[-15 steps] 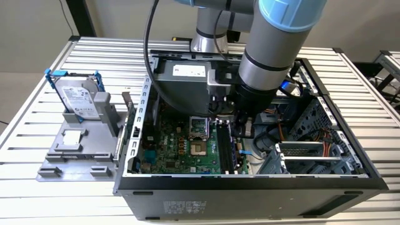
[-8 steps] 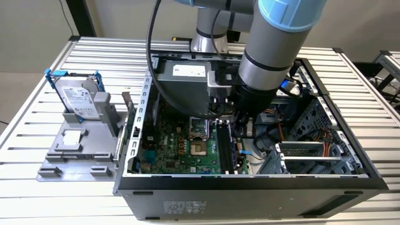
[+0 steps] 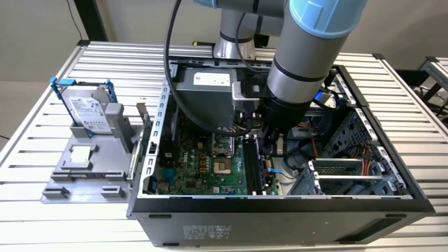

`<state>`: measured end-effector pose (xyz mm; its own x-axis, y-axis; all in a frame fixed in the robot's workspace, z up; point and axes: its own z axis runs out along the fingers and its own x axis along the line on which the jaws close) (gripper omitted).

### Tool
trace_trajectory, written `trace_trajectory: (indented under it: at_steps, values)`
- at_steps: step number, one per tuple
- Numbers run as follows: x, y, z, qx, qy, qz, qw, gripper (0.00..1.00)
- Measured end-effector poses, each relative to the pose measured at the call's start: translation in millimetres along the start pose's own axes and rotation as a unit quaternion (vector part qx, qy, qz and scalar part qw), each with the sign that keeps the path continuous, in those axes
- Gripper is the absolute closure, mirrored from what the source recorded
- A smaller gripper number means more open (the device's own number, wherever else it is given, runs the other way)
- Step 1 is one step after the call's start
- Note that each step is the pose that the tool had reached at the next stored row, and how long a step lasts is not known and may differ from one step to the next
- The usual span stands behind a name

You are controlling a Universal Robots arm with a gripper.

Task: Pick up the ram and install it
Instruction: 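Press down the ram until it locks into place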

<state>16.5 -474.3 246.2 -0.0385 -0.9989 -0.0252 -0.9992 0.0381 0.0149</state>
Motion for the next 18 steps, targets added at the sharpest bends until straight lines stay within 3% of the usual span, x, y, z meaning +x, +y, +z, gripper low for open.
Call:
trace_trajectory:
  at_steps: [6,18]
  values:
    - [0.2,0.0,4.9,0.0012,0.0000,0.000,1.00000,1.00]
    - [0.9,-0.2,24.7,0.0011,0.0008,0.000,1.00000,1.00]
